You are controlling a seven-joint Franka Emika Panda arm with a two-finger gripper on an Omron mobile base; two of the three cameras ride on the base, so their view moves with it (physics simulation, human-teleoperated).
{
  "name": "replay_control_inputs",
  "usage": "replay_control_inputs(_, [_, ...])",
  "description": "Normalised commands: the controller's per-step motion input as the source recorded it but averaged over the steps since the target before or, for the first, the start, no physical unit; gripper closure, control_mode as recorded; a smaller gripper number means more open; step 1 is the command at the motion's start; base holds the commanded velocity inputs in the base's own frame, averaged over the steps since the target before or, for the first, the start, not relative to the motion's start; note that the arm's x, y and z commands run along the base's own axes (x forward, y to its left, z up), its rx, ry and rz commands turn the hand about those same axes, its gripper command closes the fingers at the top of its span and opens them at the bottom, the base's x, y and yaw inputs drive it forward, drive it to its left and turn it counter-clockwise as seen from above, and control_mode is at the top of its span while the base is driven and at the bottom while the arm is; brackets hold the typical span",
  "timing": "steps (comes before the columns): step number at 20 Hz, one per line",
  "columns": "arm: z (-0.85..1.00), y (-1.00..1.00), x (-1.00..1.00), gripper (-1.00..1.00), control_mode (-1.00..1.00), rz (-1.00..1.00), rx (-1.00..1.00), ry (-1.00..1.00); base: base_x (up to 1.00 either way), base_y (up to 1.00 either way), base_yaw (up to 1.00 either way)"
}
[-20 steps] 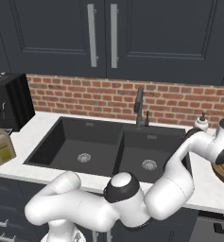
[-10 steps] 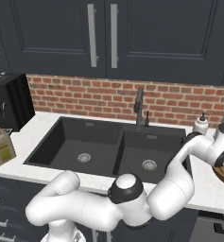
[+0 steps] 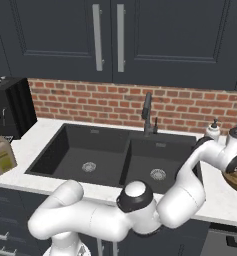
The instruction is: Pick the sweet potato from the sink and place it in the bowl. Then pick the bowl and place it in the microwave. Then close the microwave door and press the start button.
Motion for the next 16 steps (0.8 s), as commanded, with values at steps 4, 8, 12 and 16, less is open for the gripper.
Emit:
replay_control_inputs(4, [0.0, 0.0, 0.01, -1.0, -1.0, 0.0, 0.0, -0.03, 0.0, 0.0, 0.0])
replay_control_inputs(8, [0.0, 0.16, -0.04, -1.0, -1.0, 0.0, 0.0, -0.08, 0.0, 0.0, 0.0])
replay_control_inputs(12, [0.0, 0.53, -0.02, -1.0, -1.0, 0.0, 0.0, -0.13, 0.0, 0.0, 0.0])
replay_control_inputs(16, [0.0, 0.78, 0.0, -1.0, -1.0, -0.02, -0.01, -0.1, 0.0, 0.0, 0.0])
